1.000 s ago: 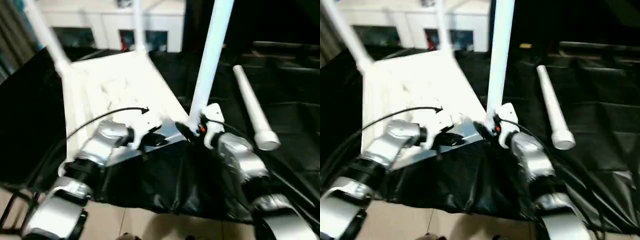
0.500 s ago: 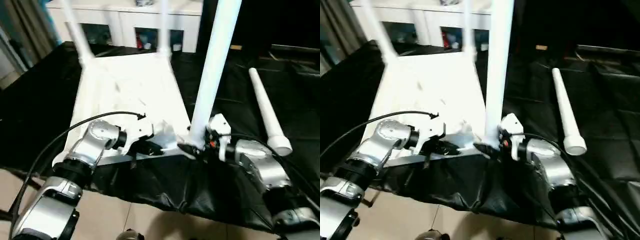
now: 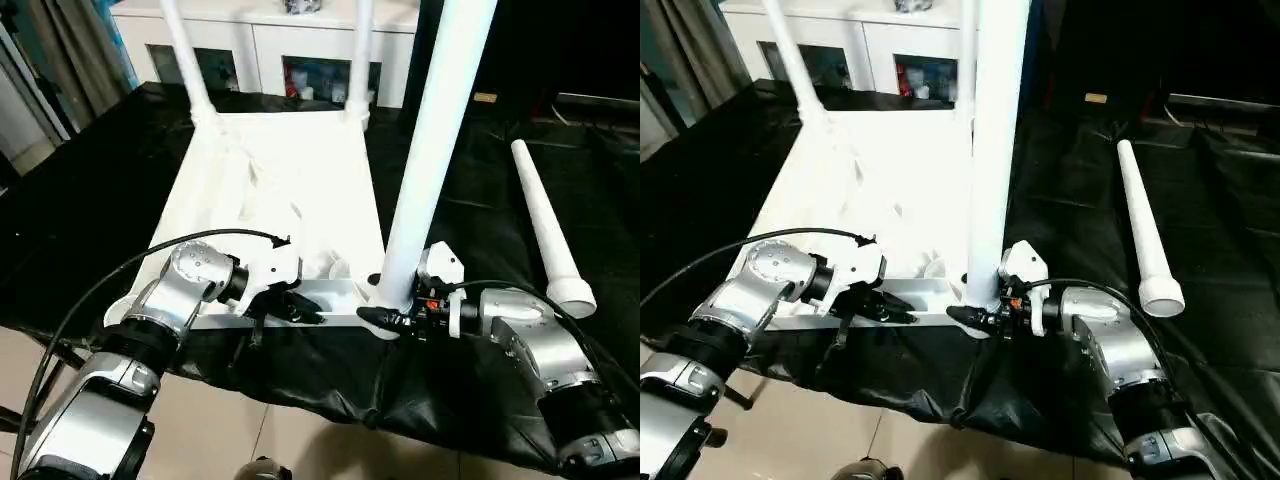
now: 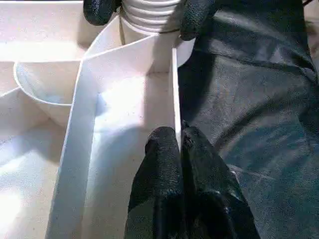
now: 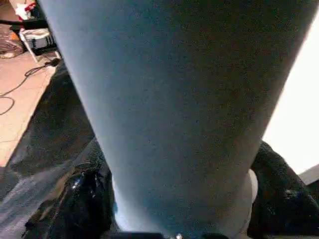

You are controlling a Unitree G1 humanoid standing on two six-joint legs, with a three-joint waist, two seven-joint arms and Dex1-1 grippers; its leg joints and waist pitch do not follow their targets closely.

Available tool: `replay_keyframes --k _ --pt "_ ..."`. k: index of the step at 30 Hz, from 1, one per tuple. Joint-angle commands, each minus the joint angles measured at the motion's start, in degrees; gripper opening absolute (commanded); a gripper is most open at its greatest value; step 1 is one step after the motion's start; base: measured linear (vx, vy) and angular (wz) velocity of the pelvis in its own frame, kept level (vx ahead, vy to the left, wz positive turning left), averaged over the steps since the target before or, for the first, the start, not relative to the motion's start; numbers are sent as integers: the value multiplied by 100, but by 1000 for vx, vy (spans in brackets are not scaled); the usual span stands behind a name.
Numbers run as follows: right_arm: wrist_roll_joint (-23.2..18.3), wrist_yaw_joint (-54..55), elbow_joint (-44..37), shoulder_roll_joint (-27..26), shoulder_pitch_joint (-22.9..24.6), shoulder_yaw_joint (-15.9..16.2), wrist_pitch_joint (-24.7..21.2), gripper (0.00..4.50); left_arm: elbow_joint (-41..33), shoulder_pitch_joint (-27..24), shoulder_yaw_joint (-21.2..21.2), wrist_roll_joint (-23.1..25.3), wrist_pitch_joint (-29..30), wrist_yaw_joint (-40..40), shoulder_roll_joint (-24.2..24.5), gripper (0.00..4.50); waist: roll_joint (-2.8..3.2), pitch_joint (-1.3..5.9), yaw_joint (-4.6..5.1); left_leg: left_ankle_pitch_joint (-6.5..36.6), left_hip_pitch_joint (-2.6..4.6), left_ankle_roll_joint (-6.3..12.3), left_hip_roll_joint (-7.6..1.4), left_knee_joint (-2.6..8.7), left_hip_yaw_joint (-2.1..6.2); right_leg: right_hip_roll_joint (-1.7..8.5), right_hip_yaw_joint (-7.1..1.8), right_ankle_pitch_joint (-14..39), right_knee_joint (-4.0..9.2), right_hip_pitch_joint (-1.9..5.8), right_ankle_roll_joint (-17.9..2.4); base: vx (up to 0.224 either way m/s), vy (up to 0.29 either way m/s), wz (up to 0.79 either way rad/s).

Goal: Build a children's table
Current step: Rotate leg to tighten

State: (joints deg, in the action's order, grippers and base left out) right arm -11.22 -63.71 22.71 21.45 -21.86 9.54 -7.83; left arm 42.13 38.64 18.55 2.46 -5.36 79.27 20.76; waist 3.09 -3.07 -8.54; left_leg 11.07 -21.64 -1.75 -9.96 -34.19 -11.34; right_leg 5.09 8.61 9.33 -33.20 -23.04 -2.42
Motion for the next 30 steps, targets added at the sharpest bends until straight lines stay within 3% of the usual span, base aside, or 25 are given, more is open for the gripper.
replay_keyframes --k 1,4,5,6,7,9,10,12,13,14,15,16,17,19,21,22,24,28,30 --pt "-105 -11 -203 -125 79 163 -210 279 42 56 145 -10 -7 43 -156 0 -33 457 10 849 111 423 -469 365 214 570 -442 1231 342 332 -859 0 0 0" --pt "10 752 -50 -395 77 -11 -378 279 183 142 29 68 228 -493 -295 0 -61 418 33 1022 121 340 -465 393 214 566 -437 1540 392 323 -800 0 0 0" --pt "10 752 -50 -395 77 -11 -378 279 183 142 29 68 228 -493 -295 0 -45 399 44 1185 144 241 -464 409 225 583 -436 1860 431 314 -741 0 0 0" --pt "10 752 -50 -395 77 -11 -378 279 183 142 29 68 228 -493 -295 0 -45 399 44 1185 144 241 -464 409 225 583 -436 1860 431 314 -741 0 0 0" --pt "77 1087 37 -515 56 -94 -400 279 299 209 4 171 328 -824 -372 0 -69 375 75 1347 158 161 -446 424 226 589 -436 2256 484 319 -620 0 0 0" --pt "367 2243 437 -947 -70 -285 -345 279 477 368 -136 271 663 -1692 -712 0 -61 329 122 1627 238 40 -430 436 238 599 -411 2808 580 279 -505 0 0 0" --pt "510 3094 759 -1314 -198 -430 -288 279 493 449 -229 279 975 -2212 -993 0 -73 277 217 2010 294 -124 -390 427 277 609 -316 3503 688 276 -297 0 0 0" --pt "547 3514 935 -1511 -289 -504 -264 278 451 467 -262 271 1105 -2411 -1133 0 -70 270 289 2196 352 -178 -367 399 291 620 -255 3775 758 255 -150 0 0 0" --pt "554 3792 1042 -1655 -352 -555 -243 278 417 476 -281 272 1189 -2536 -1227 0 -60 272 357 2283 346 -151 -351 392 308 612 -210 3844 801 277 -34 0 0 0" --pt "568 4071 1198 -1795 -445 -597 -190 278 392 483 -283 280 1236 -2632 -1311 0 -14 268 412 2451 363 -118 -371 411 322 599 -193 3778 836 271 15 0 0 0" --pt "617 4329 1321 -1902 -517 -617 -102 278 372 485 -270 290 1256 -2700 -1371 0 -4 279 447 2527 372 -111 -377 419 334 588 -174 3684 830 281 7 0 0 0" --pt "648 4480 1419 -1971 -562 -622 -4 278 359 482 -255 297 1262 -2736 -1409 0 -17 295 498 2549 319 -92 -397 457 360 594 -181 3440 799 335 -17 0 0 0" --pt "722 4566 1527 -2016 -600 -593 139 278 341 471 -243 296 1258 -2751 -1449 0 3 302 513 2545 289 -87 -405 479 370 611 -210 3303 771 339 -56 0 0 0" --pt "801 4635 1622 -2056 -619 -589 289 278 316 446 -219 308 1229 -2737 -1481 0 -15 303 538 2455 292 -38 -378 473 351 627 -262 3166 760 325 -189 0 0 0" --pt "810 4686 1730 -2133 -662 -704 366 278 293 423 -194 368 1237 -2761 -1486 0 -2 309 535 2342 259 -3 -391 489 353 630 -289 3029 727 342 -262 0 0 0" --pt "748 4599 1755 -2160 -682 -773 383 333 282 410 -191 388 1228 -2773 -1475 0 -2 321 540 2288 237 13 -409 500 356 633 -304 2889 693 359 -329 0 0 0" --pt "637 4454 1762 -2147 -715 -850 421 347 276 384 -194 403 1162 -2752 -1415 0 3 321 533 2227 239 25 -421 506 342 623 -327 2685 670 348 -439 0 0 0" --pt "545 4000 1687 -1928 -737 -777 497 391 233 307 -166 372 941 -2469 -1205 0 -12 344 514 1986 201 104 -423 506 320 624 -367 2312 604 387 -595 0 0 0" --pt "499 3704 1578 -1820 -702 -722 511 391 173 257 -142 331 809 -2232 -1114 0 -18 351 500 1867 187 152 -422 495 300 626 -387 2162 575 390 -676 0 0 0"
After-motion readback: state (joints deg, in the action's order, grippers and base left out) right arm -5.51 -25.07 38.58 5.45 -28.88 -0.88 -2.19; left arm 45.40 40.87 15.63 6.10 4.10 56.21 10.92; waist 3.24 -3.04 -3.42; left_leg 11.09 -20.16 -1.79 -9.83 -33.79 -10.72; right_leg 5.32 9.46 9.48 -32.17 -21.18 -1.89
